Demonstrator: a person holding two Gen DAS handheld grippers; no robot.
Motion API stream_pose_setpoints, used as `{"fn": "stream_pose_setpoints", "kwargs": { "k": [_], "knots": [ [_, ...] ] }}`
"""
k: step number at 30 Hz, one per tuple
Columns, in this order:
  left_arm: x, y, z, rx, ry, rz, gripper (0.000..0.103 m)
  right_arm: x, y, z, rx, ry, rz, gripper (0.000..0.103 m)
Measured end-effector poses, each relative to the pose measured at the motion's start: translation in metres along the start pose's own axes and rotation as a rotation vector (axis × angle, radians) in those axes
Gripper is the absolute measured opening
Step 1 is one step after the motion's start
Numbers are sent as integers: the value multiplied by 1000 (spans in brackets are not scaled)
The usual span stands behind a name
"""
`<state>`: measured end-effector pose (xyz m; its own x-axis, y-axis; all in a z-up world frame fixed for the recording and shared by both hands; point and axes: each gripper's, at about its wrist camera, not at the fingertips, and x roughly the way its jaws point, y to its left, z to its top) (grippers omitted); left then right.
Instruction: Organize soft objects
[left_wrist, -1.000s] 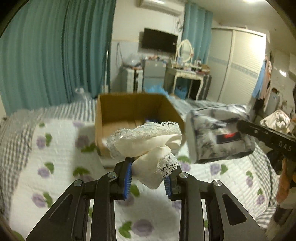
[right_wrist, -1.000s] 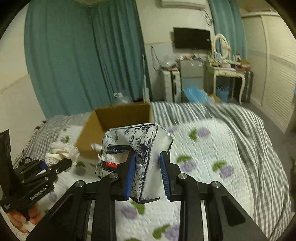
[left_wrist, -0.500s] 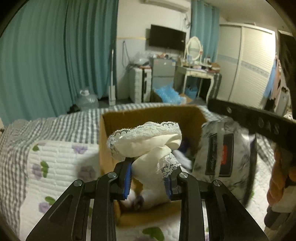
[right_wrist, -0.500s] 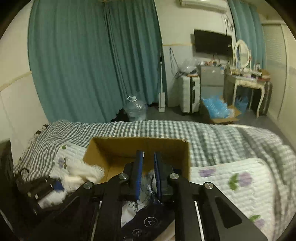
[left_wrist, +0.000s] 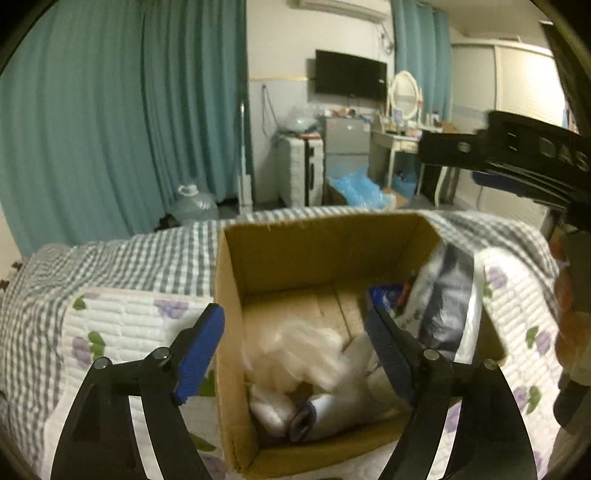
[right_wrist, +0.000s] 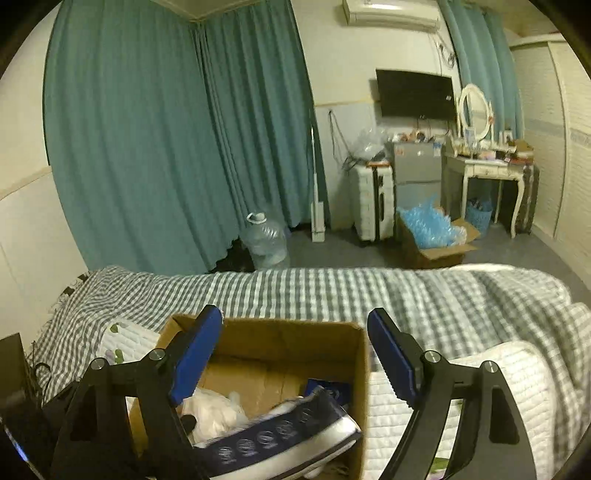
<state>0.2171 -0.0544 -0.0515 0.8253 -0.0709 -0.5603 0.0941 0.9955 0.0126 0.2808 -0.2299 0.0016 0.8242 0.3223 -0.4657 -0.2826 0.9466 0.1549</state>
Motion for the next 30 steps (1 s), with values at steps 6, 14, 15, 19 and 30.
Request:
{"fn": "stream_pose_setpoints", "kwargs": {
  "k": [6, 14, 15, 19, 30],
  "knots": [
    [-46, -4, 22, -2, -64, 9, 80, -75, 12, 19, -51, -61, -55, 82],
    [-174, -7, 57, -6, -285, 0, 94, -221, 41, 53, -91, -206, -126, 96],
    [-187, -8, 60, 1, -302, -1, 94, -236, 44, 56, -89, -220, -135, 99],
    [-252, -14, 70, 29, -397, 12, 98, -308, 58, 63, -89, -304, -97, 102],
    [-312, 2, 35, -11, -506, 39, 99, -358, 91, 13, -156, -363, -49, 103]
  ]
}}
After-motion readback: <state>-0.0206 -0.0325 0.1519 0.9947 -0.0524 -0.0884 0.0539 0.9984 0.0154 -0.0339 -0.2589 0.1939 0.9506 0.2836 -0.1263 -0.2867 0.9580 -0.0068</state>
